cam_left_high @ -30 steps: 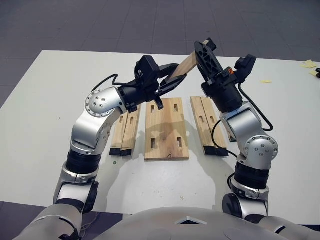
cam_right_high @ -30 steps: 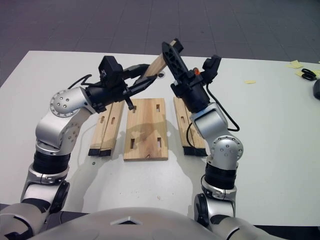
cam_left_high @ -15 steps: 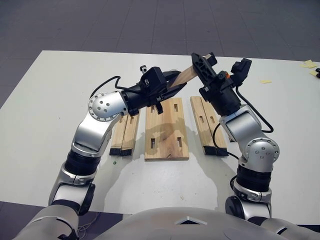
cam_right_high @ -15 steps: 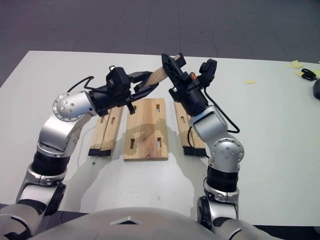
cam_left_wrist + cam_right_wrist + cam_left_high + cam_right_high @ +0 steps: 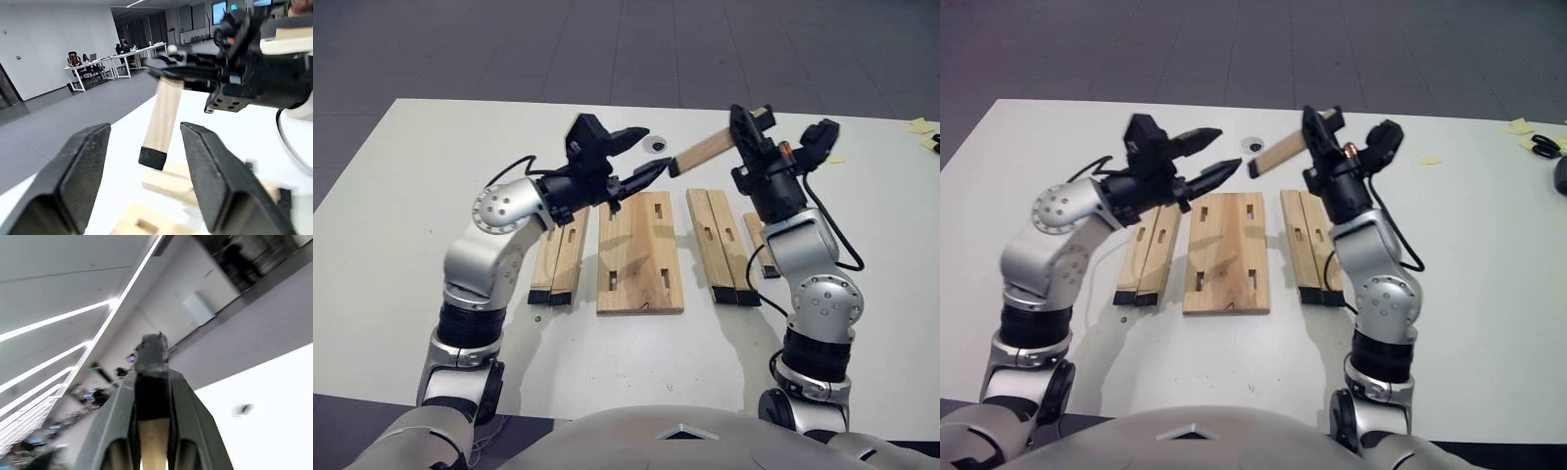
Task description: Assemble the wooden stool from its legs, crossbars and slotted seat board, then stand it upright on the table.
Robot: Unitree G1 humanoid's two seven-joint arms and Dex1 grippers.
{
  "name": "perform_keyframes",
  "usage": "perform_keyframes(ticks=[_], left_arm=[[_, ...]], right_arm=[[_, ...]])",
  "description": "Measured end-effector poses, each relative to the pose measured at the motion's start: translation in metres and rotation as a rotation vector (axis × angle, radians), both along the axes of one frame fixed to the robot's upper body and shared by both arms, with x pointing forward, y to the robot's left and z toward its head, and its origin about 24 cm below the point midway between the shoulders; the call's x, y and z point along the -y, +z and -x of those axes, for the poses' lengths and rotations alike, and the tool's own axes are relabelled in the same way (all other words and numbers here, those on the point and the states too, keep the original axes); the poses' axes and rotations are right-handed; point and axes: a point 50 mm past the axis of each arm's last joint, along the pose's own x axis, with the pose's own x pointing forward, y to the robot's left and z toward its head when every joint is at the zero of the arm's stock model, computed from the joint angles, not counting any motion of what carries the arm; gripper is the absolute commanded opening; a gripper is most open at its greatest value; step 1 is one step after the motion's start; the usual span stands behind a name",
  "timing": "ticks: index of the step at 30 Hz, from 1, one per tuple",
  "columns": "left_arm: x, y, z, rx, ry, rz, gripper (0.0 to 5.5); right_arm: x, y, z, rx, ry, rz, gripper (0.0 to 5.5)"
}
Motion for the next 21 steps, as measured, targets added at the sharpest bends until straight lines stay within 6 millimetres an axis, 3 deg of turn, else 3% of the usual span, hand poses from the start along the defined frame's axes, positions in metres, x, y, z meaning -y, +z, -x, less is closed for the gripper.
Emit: perform_keyframes(ticks=[3,6,13,21], left_arm=[[-0.022,0.018,-0.009,-0.029,0.111,0.118,3.8],[-0.048,0.026,-0.024,-0.045,0.323,0.19,4.24],[-0.034,0.001,-0.02,-0.132,0.333,0.141,5.4],[-0.026,-0.004,-0.019,-0.137,0.325,0.115,5.4]], right_arm=[[0.024,-0.026,0.017,-0.114,-0.092,0.067,0.43],[0.03,-0.043,0.038,-0.206,-0.111,0.118,0.43],[0.022,-0.052,0.031,-0.228,-0.153,0.152,0.43],[0.017,-0.053,0.017,-0.173,-0.146,0.294,0.43]])
